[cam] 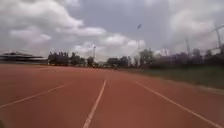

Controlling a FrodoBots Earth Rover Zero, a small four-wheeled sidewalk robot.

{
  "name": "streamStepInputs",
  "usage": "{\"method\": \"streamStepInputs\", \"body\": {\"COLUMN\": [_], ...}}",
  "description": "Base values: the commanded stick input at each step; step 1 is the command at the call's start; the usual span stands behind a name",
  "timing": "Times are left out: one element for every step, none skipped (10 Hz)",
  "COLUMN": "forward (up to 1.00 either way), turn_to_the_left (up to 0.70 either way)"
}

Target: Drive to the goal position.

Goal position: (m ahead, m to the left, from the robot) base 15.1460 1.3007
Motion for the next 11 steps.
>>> {"method": "streamStepInputs", "body": {"forward": [0.70,0.70,0.70,0.70,0.70,0.70,0.70,0.70,0.70,0.70,0.70], "turn_to_the_left": [0.00,0.00,0.00,-0.35,-0.35,-0.35,-0.21,-0.06,0.00,0.00,0.00]}}
